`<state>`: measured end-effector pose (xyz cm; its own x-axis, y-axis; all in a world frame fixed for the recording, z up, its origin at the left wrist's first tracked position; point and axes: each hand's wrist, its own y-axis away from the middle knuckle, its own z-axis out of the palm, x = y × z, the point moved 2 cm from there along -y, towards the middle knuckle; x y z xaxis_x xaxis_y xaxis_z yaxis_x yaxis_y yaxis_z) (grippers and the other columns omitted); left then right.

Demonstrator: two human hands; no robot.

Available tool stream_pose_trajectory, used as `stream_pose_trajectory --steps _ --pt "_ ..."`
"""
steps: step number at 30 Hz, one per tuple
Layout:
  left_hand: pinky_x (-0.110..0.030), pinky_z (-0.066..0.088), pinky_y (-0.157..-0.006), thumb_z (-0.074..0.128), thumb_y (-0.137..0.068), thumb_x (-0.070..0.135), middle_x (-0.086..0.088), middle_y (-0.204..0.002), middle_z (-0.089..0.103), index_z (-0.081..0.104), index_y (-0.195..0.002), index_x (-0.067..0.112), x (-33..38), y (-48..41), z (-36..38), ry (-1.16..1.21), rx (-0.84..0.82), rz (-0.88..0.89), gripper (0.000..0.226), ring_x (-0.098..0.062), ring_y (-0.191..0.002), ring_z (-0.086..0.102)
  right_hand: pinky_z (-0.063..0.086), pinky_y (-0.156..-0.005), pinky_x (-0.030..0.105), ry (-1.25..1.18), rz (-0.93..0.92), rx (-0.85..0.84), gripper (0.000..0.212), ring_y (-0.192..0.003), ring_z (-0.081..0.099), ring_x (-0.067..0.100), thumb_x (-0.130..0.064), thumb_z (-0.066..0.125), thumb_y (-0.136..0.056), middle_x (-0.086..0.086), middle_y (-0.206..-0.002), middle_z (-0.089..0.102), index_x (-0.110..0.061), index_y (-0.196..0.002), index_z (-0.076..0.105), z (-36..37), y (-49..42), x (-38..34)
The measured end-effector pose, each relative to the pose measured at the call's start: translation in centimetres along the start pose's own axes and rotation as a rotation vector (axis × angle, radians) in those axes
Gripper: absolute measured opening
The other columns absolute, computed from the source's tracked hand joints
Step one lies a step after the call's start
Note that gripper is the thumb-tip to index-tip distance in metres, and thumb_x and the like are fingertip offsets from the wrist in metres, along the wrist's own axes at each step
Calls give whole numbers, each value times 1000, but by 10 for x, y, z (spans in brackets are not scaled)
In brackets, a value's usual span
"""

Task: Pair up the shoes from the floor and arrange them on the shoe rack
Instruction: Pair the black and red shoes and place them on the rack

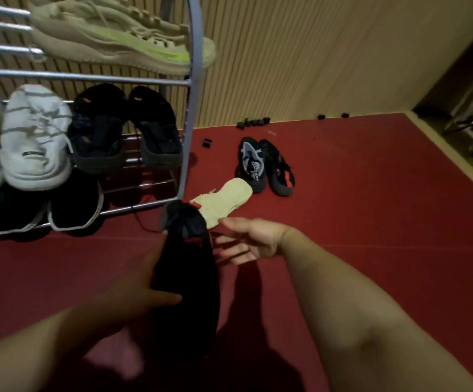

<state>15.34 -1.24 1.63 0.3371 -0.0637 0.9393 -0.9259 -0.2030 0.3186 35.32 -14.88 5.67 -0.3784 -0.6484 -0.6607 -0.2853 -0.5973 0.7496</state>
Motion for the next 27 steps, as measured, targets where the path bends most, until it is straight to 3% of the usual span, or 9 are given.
stream_pose_trajectory --steps 4,9,12,15,17,20,22,24,27 --pt "-7 43 -83 82 -58 16 17 -140 29 4 -129 61 35 -38 32 3 -79 -24 115 -2 -123 39 49 -75 31 -150 -70 223 19 -82 62 15 -36 45 -98 -2 -98 59 -28 -115 46 -57 7 -7" --pt "-14 45 -90 76 -64 -9 28 -144 21 17 -138 51 64 -92 60 120 6 -9 112 -6 -135 29 43 -60 24 -334 -69 491 15 -75 58 13 -23 43 -100 0 -80 52 -14 -92 52 -107 -17 -1" --pt "-33 44 -100 81 -56 1 9 -151 29 18 -144 49 85 -128 64 109 101 -21 119 -12 -132 38 42 -57 25 -419 -37 545 12 -79 61 16 -14 41 -98 4 -80 51 -11 -100 52 -135 -33 4" --pt "-21 52 -78 58 -80 -17 18 -122 52 6 -149 41 119 -156 72 175 106 -50 104 -2 -101 55 44 -57 26 -403 -53 590 21 -72 53 18 -5 42 -95 7 -83 51 -13 -76 47 -163 -37 5" --pt "-14 53 -66 54 -83 -16 19 -114 52 1 -148 39 142 -172 77 140 129 -67 100 0 -92 56 40 -54 25 -377 -4 602 22 -63 51 17 -8 43 -93 6 -74 53 -13 -72 48 -177 -32 4" --pt "-24 53 -79 59 -82 -14 12 -124 47 -1 -148 40 160 -196 75 149 166 -86 105 -7 -102 57 38 -54 29 -264 36 689 22 -55 48 19 -9 46 -91 8 -67 54 -8 -69 52 -203 -36 -7" --pt "-26 53 -81 60 -81 -14 15 -120 50 -1 -148 41 157 -214 70 143 156 -87 106 -3 -97 59 44 -62 34 -198 -3 752 14 -65 55 26 -15 51 -88 13 -82 58 -3 -89 58 -218 -51 -22" --pt "-23 54 -80 59 -81 -15 20 -115 54 1 -148 41 150 -234 64 124 122 -60 105 2 -91 63 48 -84 39 -95 -17 799 49 -99 57 33 -26 58 -87 16 -116 53 -6 -130 45 -231 -70 -35" --pt "-23 53 -82 60 -80 -15 24 -111 53 4 -149 39 136 -265 53 98 122 -51 103 12 -86 59 38 -102 43 121 37 849 72 -126 39 35 -40 60 -87 13 -138 34 -20 -145 22 -243 -97 -42"
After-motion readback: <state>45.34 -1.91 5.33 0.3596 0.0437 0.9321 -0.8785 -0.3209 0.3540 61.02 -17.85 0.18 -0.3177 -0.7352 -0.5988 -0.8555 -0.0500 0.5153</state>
